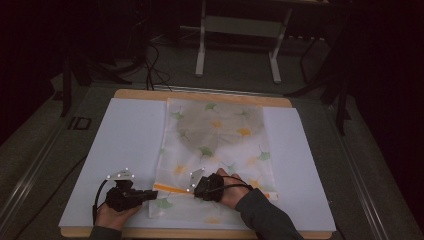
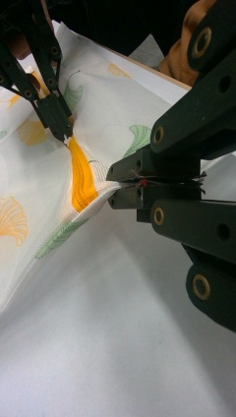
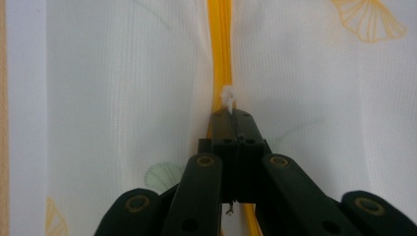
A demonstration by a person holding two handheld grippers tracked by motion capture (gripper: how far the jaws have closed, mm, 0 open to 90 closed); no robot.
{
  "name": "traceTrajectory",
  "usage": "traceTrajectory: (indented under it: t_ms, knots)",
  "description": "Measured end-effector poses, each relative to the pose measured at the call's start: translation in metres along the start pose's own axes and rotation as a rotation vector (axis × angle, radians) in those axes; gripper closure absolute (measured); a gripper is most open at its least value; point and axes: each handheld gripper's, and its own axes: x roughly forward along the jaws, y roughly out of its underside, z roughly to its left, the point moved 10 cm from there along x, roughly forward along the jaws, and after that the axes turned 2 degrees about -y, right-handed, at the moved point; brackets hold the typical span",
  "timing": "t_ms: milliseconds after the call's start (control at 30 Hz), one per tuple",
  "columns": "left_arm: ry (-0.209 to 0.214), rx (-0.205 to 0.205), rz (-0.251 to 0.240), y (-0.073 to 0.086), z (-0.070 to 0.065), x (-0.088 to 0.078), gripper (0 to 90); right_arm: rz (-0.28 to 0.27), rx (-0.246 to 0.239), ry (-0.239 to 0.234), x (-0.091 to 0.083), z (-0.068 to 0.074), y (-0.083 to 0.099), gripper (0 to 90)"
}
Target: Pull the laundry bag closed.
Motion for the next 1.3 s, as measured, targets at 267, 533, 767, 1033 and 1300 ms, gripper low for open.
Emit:
traceTrajectory:
  t_ms: [267,533,767,1033,1300]
  knots:
    - [0.000,-0.001,0.000,0.000,0.000,0.000,88.0,-0.002,0.009,0.004,-0.002,-0.001,0.005,90.0]
    - [-0.002,-0.004,-0.003,0.000,0.001,-0.002,88.0,0.010,0.014,0.013,-0.004,-0.004,0.011,90.0]
    - [-0.003,-0.006,-0.005,0.000,0.002,-0.002,88.0,0.021,0.022,0.021,-0.007,-0.006,0.018,90.0]
    - [-0.004,-0.007,-0.005,0.000,0.002,-0.003,88.0,0.026,0.023,0.025,-0.009,-0.007,0.021,90.0]
    - [-0.006,-0.008,-0.006,0.001,0.003,-0.004,88.1,0.037,0.035,0.031,-0.012,-0.009,0.029,90.0]
